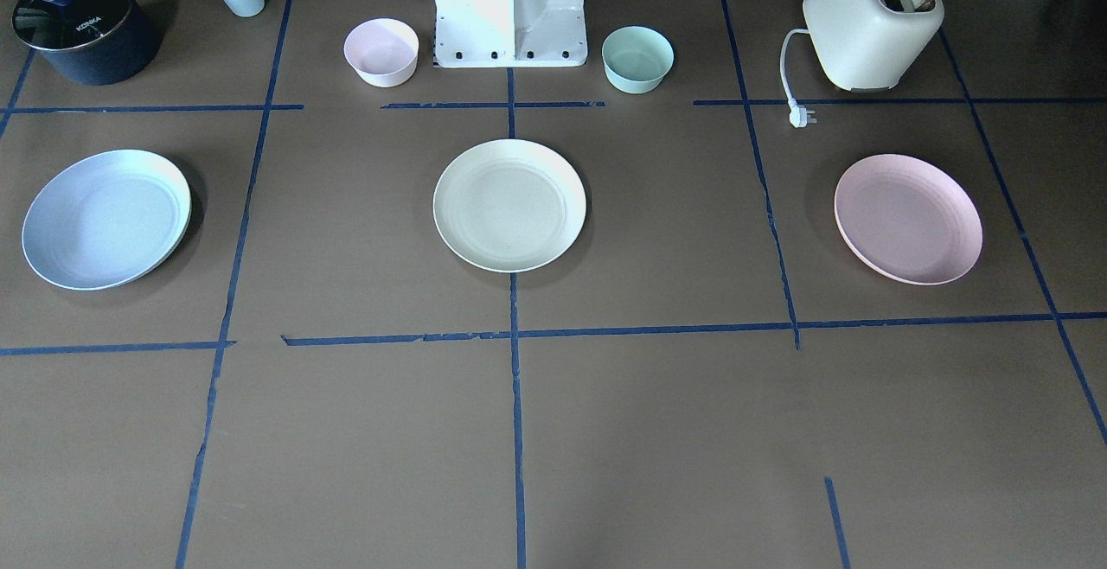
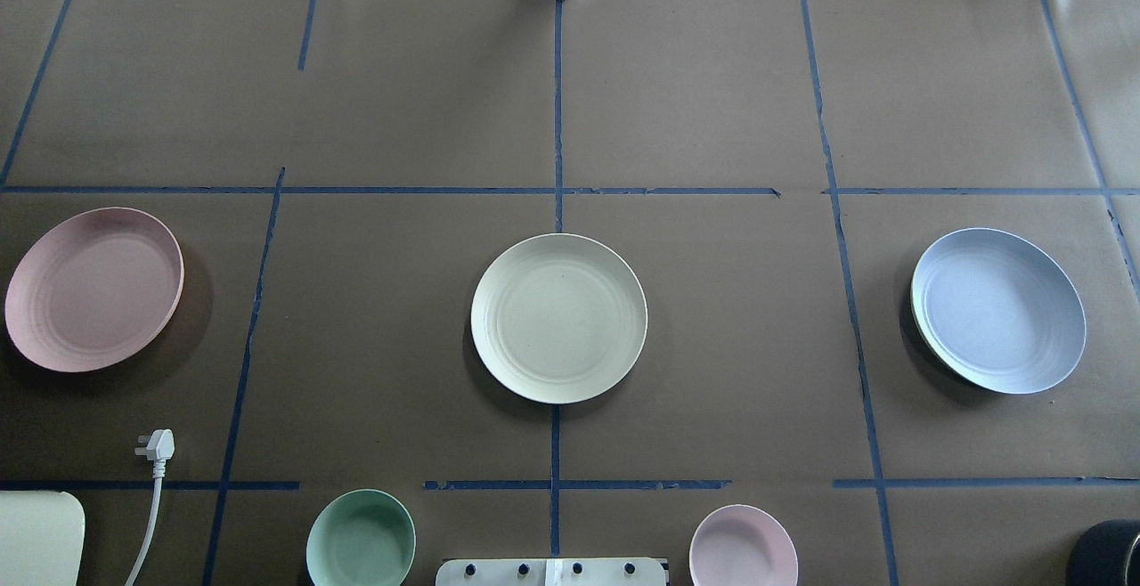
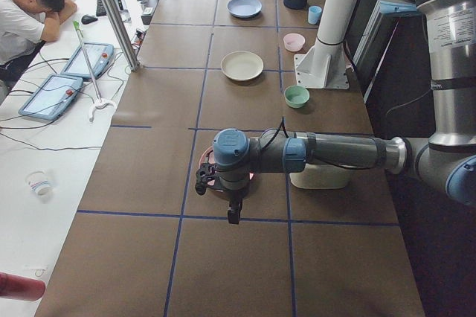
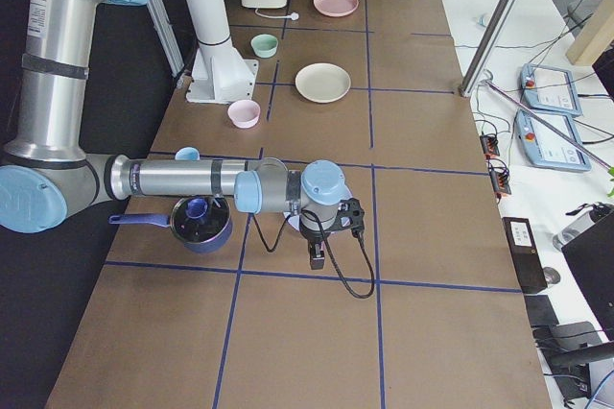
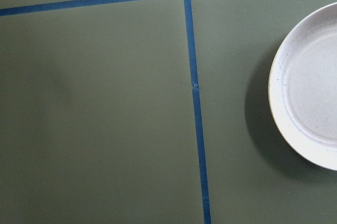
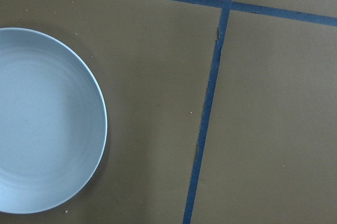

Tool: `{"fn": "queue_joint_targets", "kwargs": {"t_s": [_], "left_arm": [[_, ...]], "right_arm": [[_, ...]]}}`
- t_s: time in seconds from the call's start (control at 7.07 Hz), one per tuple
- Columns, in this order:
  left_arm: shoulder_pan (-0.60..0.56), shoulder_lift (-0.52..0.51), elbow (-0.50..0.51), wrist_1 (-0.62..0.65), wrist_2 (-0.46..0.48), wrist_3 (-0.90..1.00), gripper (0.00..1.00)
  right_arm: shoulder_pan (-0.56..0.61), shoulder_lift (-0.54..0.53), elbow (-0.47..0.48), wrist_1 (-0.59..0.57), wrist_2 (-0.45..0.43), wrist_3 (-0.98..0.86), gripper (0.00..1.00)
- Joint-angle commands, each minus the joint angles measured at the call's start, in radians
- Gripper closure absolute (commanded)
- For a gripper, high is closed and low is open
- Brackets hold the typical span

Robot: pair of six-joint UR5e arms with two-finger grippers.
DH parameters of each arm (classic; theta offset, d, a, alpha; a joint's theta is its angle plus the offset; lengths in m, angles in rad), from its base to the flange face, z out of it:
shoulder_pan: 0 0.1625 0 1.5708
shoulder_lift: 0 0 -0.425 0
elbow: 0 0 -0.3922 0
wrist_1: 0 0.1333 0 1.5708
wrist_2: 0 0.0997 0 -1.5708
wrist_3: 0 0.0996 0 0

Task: Stack three plates with pink and blue

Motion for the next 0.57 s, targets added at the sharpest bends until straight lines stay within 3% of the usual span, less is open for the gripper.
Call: {"fn": "queue_joint_targets", "kwargs": {"t_s": [0.0,0.42], "left_arm": [[0.005,0.0,-0.008,0.002,0.0,0.0,0.0],[0.015,-0.027,-0.009,-0.024,0.002,-0.005,0.0]], "right_arm": [[0.0,-0.001,0.001,0.0,0.0,0.0,0.0],[0.0,0.001,0.004,0.0,0.0,0.0,0.0]]}}
